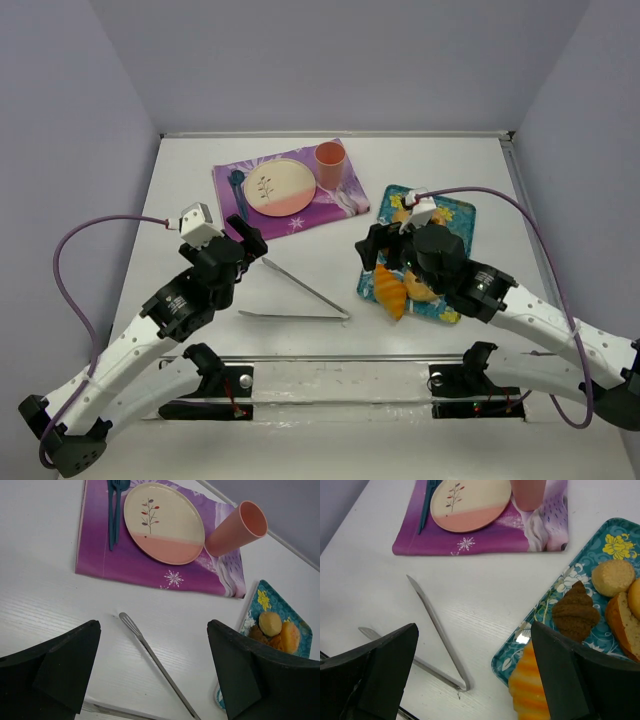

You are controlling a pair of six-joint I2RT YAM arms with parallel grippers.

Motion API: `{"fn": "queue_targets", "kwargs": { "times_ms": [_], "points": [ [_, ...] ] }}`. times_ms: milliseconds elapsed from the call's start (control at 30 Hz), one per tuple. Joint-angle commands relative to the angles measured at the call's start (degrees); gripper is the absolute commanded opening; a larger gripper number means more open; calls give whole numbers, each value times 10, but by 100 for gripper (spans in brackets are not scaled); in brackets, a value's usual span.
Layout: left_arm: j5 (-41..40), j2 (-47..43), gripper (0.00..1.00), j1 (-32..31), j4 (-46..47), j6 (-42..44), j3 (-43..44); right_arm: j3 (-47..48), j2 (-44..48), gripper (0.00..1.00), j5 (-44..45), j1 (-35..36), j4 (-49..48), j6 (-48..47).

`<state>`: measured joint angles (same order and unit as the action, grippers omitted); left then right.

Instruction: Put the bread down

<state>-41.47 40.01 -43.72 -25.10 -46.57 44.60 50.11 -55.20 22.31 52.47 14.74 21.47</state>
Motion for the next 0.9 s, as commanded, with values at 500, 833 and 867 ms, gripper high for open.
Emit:
{"fn": "queue_targets", "kwargs": {
  "times_ms": [500, 833, 867],
  "points": [
    [-17, -20, 99, 1, 21, 5, -10, 41, -225, 100, -351, 54, -36, -252],
    [-17, -20, 99, 1, 27, 14, -13, 60, -348, 100, -333, 102, -12, -326],
    [-17, -19, 99, 1, 28, 14, -13, 64, -356, 100, -328, 102, -10, -328]
  ]
}}
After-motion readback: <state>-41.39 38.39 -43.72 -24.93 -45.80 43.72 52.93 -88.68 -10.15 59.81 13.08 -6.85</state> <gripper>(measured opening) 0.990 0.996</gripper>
